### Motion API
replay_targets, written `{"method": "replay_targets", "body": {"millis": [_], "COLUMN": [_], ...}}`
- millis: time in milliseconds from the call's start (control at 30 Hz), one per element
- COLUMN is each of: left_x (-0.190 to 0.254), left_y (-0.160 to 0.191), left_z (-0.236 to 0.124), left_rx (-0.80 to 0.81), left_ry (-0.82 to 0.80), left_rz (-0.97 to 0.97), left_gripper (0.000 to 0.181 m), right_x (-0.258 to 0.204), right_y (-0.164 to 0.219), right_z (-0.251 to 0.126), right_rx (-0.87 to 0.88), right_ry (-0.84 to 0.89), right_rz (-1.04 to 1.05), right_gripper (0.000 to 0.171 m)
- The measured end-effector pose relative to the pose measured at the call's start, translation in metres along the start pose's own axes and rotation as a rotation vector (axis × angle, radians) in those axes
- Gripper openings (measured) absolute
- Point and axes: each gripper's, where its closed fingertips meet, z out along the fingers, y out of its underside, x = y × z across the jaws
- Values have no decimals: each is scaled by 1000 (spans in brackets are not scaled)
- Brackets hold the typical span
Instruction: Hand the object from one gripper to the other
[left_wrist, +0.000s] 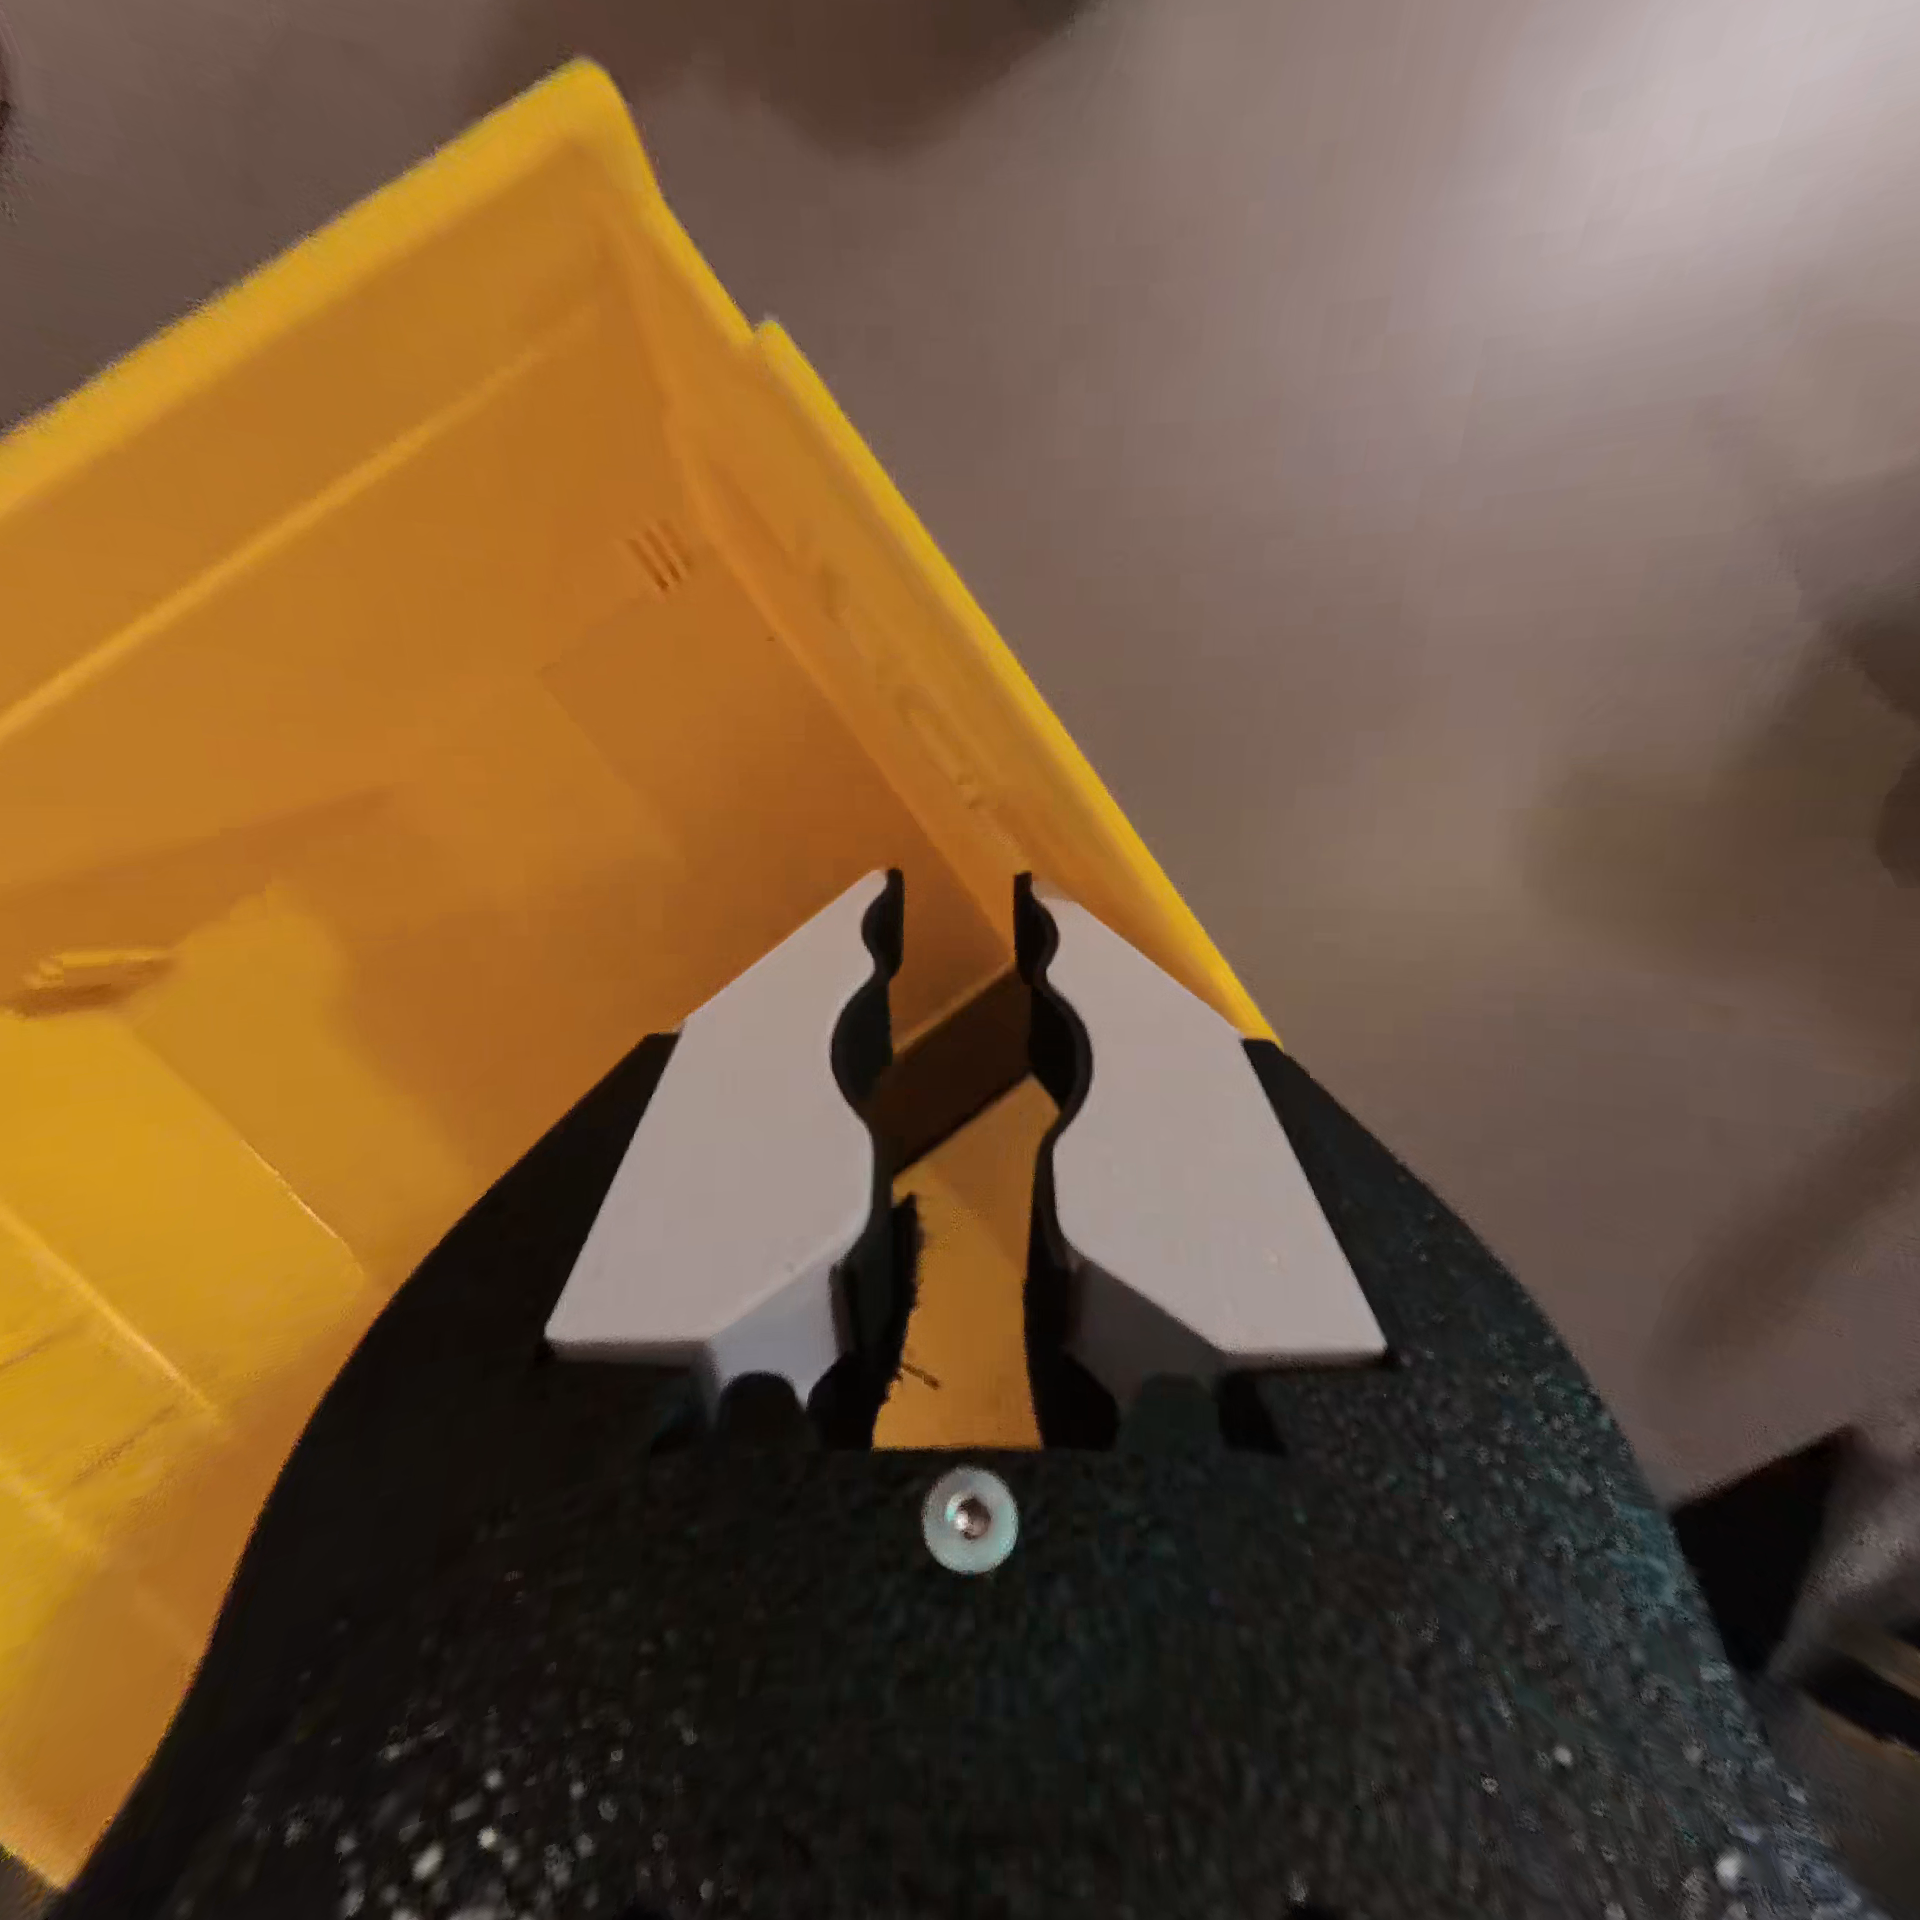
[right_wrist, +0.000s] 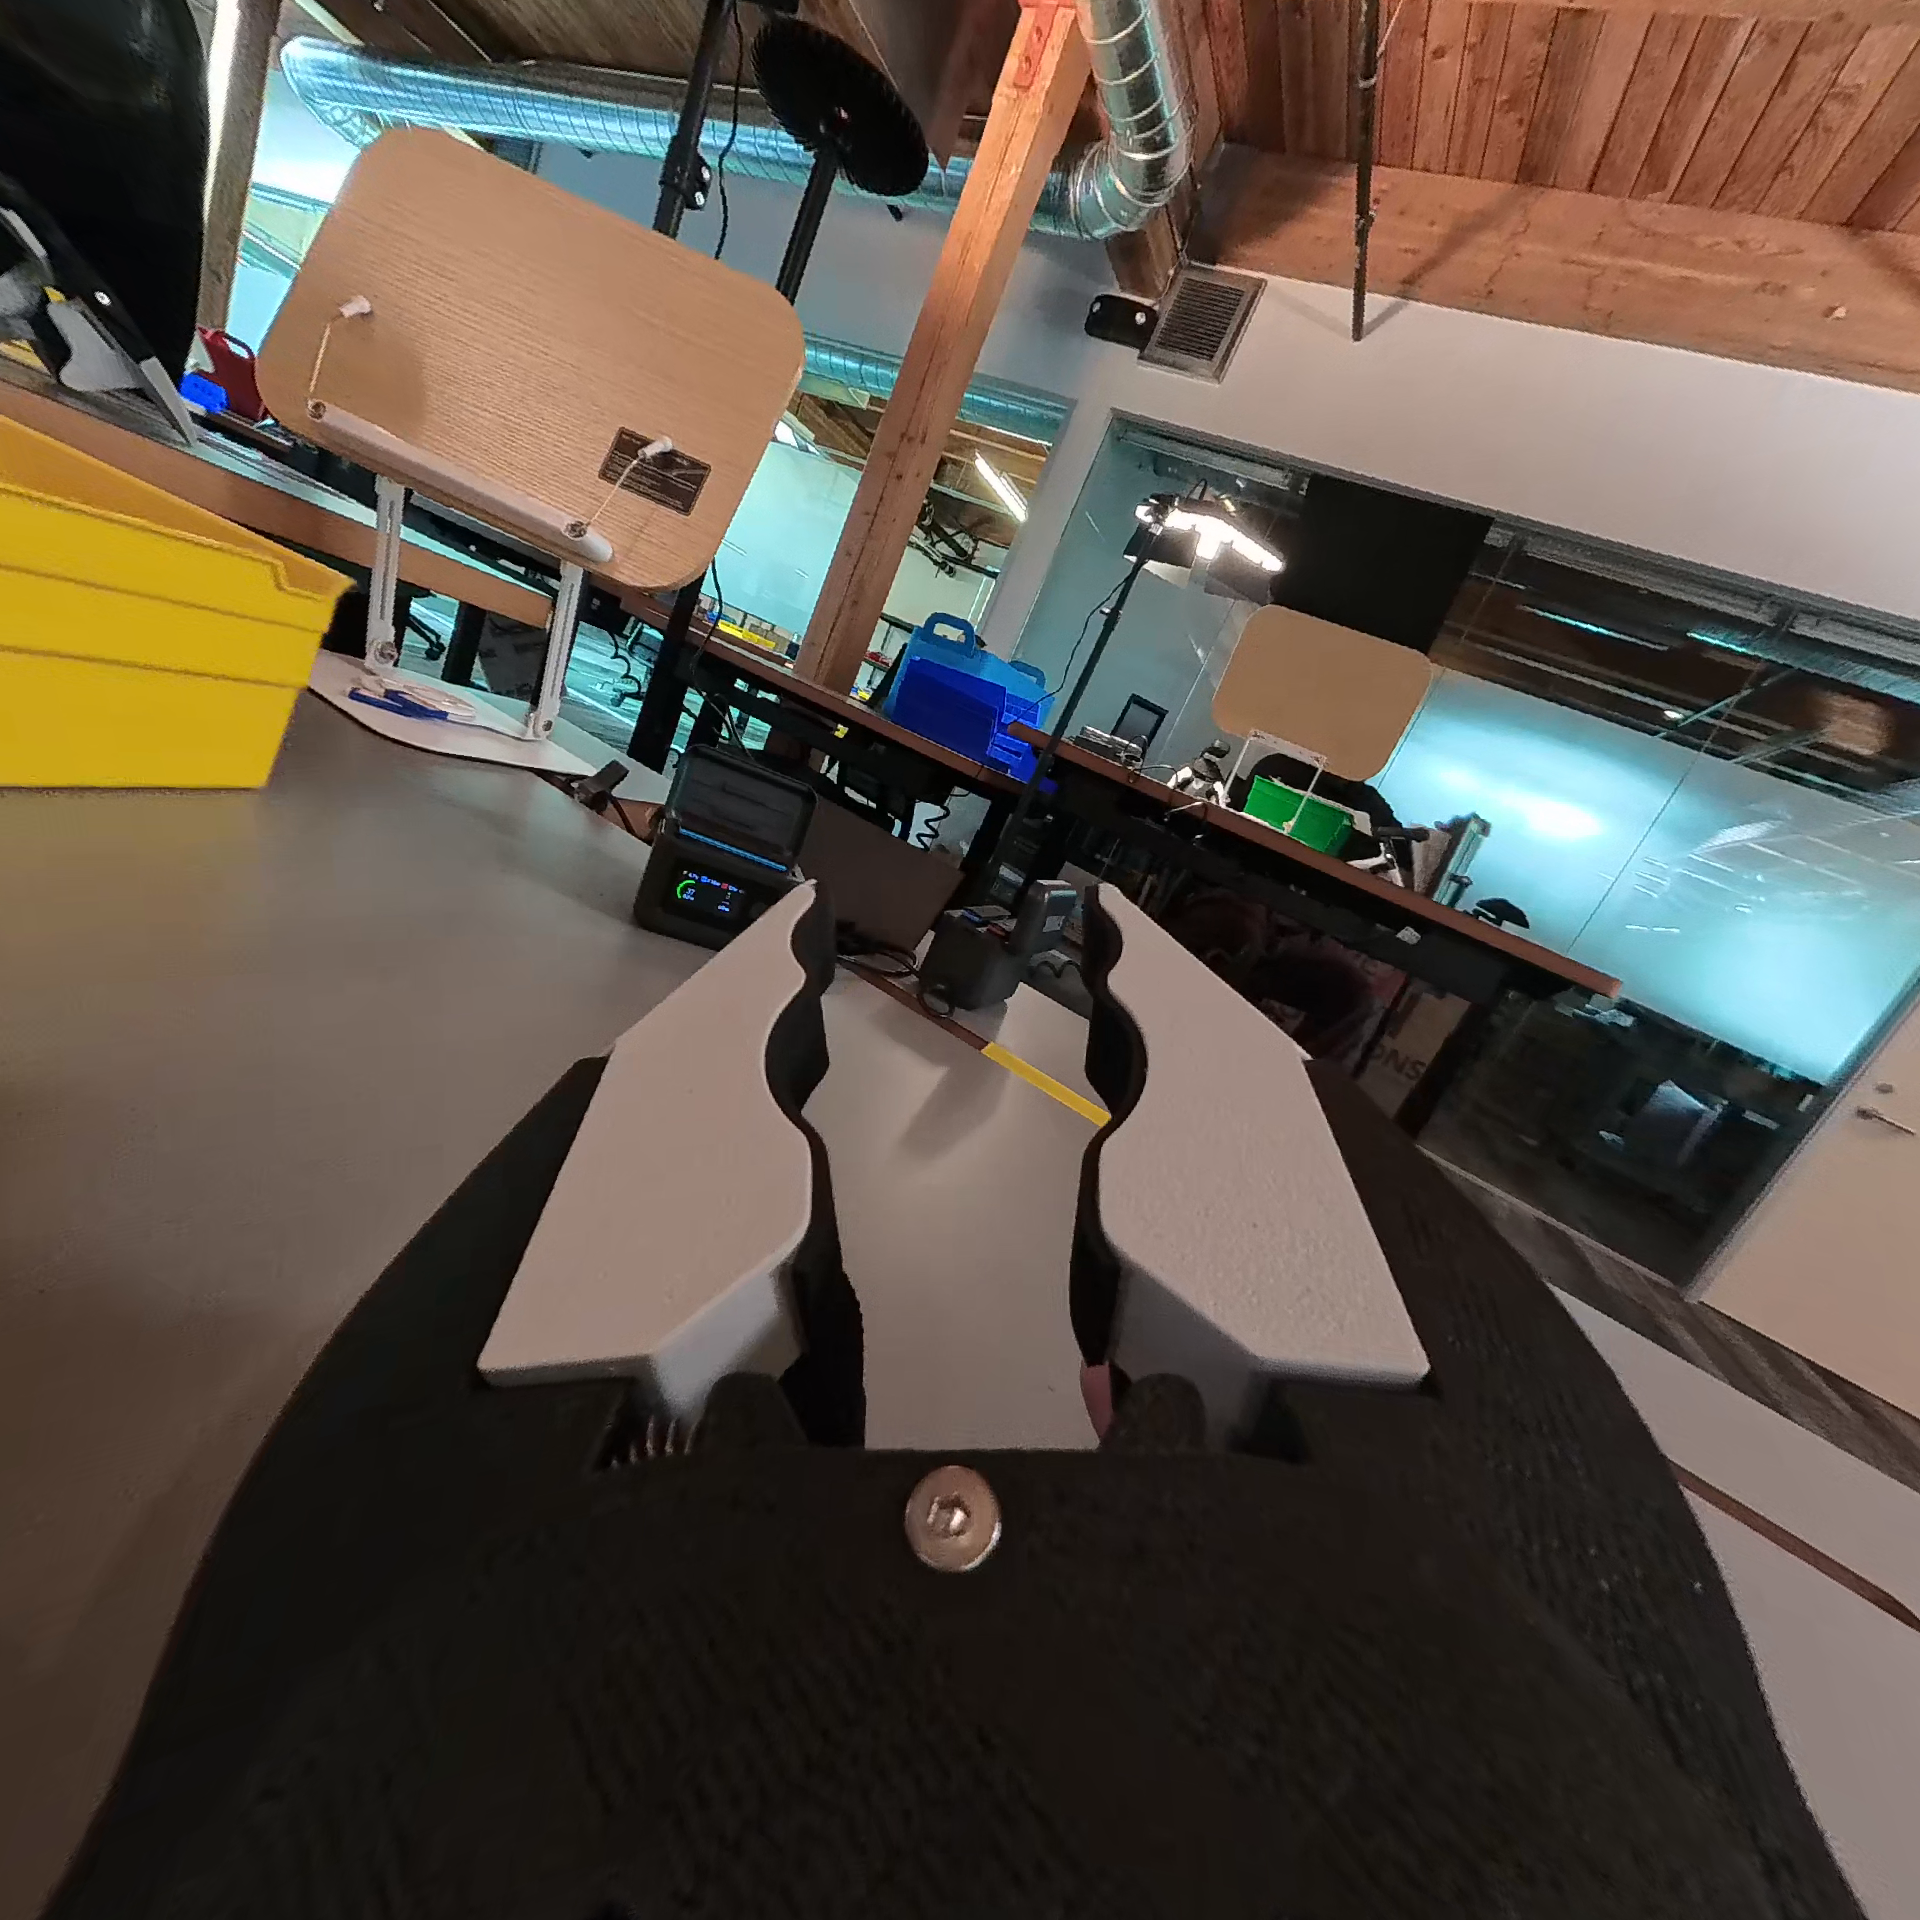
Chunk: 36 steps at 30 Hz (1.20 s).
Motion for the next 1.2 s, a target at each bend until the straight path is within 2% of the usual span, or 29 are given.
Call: {"method": "replay_targets", "body": {"millis": [33,100,167,233,333,400,500,567,700,833,1200], "left_x": [10,35,49,49,16,-2,-16,-18,-12,-10,-9], "left_y": [4,10,13,0,-13,-10,3,12,25,35,57], "left_z": [-1,-3,-14,-30,-45,-44,-32,-22,0,17,23], "left_rx": [-15,-30,-44,26,56,-6,-165,-291,-511,-676,-854], "left_ry": [37,157,276,353,260,195,118,91,101,72,12], "left_rz": [16,49,58,19,12,45,87,121,62,52,68], "left_gripper": [19,15,46,54,55,58,51,50,53,60,61], "right_x": [0,-1,-1,-1,-2,-3,-7,-10,-17,-21,-26], "right_y": [0,0,1,1,2,2,2,2,1,1,0], "right_z": [0,0,0,0,0,1,2,2,4,5,4], "right_rx": [0,-1,-5,-6,-9,-10,-8,-5,-2,-1,6], "right_ry": [-2,-3,-4,-4,-8,-14,-30,-44,-72,-90,-113], "right_rz": [2,1,2,4,9,9,8,2,-22,-38,-44], "right_gripper": [47,47,46,47,47,47,46,46,45,44,44]}}
